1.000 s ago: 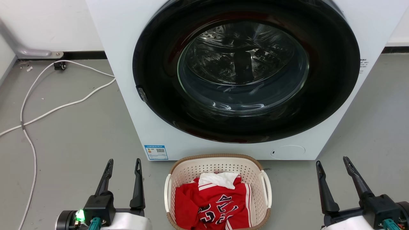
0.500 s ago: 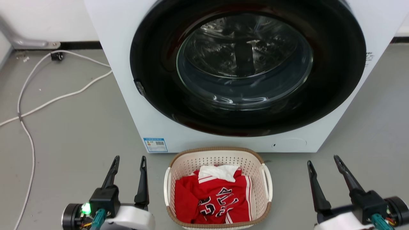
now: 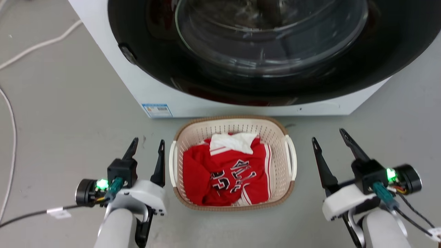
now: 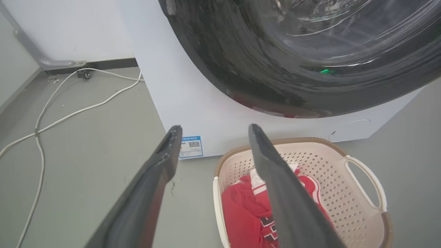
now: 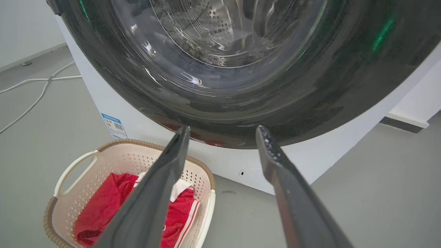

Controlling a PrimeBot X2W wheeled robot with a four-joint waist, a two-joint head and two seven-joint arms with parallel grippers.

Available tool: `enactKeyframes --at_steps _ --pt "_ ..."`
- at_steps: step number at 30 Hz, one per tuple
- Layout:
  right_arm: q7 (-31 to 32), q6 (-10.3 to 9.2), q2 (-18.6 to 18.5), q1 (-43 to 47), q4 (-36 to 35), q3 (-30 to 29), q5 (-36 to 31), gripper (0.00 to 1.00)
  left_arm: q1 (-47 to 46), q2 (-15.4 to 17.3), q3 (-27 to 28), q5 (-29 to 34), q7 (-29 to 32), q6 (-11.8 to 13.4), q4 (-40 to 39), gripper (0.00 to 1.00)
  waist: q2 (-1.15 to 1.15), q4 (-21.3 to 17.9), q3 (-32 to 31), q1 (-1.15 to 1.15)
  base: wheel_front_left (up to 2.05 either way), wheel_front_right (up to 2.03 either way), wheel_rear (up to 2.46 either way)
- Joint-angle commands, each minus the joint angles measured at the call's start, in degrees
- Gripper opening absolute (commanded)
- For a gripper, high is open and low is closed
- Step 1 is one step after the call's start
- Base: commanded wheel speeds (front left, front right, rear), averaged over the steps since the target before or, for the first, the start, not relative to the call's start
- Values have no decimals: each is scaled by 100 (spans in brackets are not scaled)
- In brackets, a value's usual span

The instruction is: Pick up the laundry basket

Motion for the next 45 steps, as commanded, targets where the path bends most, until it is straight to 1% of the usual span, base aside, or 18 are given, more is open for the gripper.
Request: enactKeyframes --at_steps 1,11,17,25,26,31,35,45 --pt "-11 -4 -12 -186 123 0 -44 100 -183 48 10 20 -16 -28 116 100 0 -45 381 -1 0 0 0" --pt "-11 -4 -10 -1372 1524 -49 -529 100 -1345 146 -118 68 -16 -202 1387 100 0 -42 1254 -1 0 0 0" --pt "-11 -5 -10 -2082 2310 64 -635 100 -2074 214 -242 47 -16 -290 2274 100 0 -32 1676 -1 0 0 0" --pt "-11 -4 -11 -2826 3284 246 -656 100 -2753 225 -363 3 -16 -346 3118 100 0 -57 2147 -1 0 0 0" --pt "-11 -4 -11 -2826 3284 246 -656 100 -2753 225 -363 3 -16 -346 3118 100 0 -57 2147 -1 0 0 0" --pt "-11 -5 -11 -3258 3970 271 -754 100 -3047 214 -421 -43 -16 -375 3550 100 0 -61 2379 -1 0 0 0" --pt "-11 -5 -11 -3515 4337 253 -787 100 -3235 198 -452 -88 -16 -380 3780 100 0 -41 2548 -1 0 0 0" --pt "-10 -5 -11 -3916 5159 -32 -961 100 -3470 149 -569 -136 -16 -401 4085 100 0 30 2840 -1 0 0 0"
